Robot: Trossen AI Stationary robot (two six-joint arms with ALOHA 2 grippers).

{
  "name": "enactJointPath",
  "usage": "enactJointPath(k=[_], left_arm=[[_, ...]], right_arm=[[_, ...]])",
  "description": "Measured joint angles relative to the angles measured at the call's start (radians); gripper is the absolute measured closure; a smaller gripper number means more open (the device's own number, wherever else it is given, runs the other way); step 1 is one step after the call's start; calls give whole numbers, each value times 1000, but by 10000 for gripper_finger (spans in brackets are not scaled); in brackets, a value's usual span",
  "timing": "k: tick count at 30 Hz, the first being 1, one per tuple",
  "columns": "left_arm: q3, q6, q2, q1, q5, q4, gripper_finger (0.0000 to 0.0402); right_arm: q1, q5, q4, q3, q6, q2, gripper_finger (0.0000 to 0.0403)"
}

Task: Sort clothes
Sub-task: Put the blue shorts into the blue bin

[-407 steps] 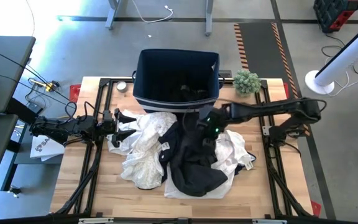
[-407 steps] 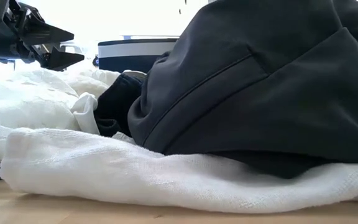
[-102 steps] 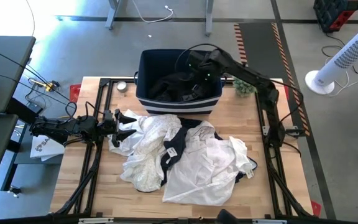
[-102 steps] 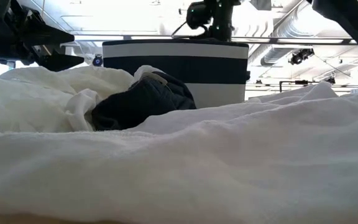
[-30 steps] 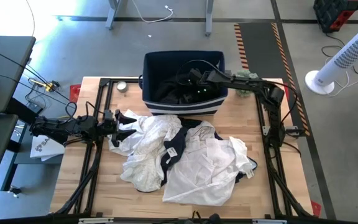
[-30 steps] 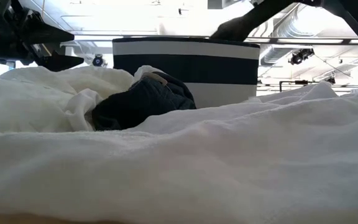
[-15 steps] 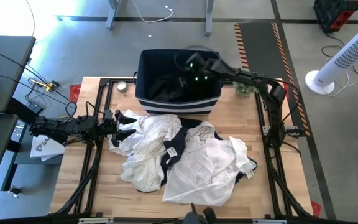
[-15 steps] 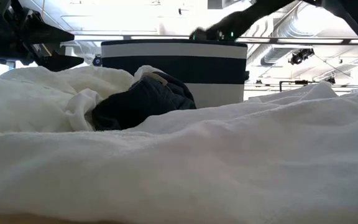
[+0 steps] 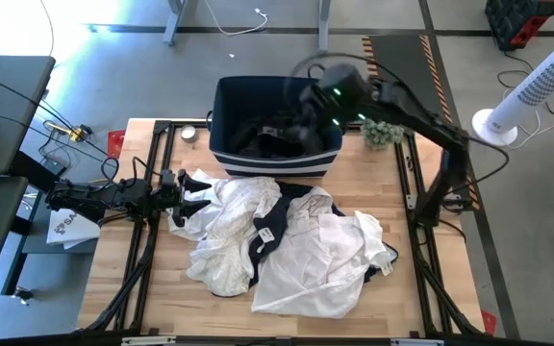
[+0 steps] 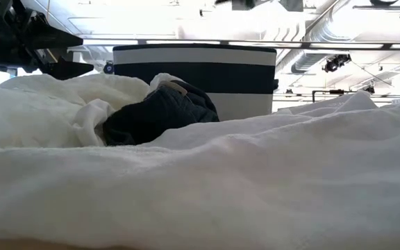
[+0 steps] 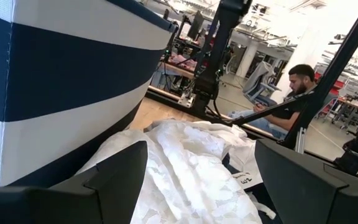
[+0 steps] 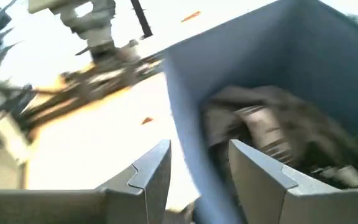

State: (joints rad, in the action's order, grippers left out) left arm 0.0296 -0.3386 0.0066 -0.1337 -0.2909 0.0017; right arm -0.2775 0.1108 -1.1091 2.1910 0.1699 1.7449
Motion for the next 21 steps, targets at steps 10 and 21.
enactJointPath(k=[10, 21], left_arm=[[0, 0, 0, 0, 0, 0, 106], [0, 1, 0, 0, 0, 0, 106]], right_arm=[[297, 6, -53, -192, 70, -110, 245], [410, -44, 370, -664, 599, -45, 242]])
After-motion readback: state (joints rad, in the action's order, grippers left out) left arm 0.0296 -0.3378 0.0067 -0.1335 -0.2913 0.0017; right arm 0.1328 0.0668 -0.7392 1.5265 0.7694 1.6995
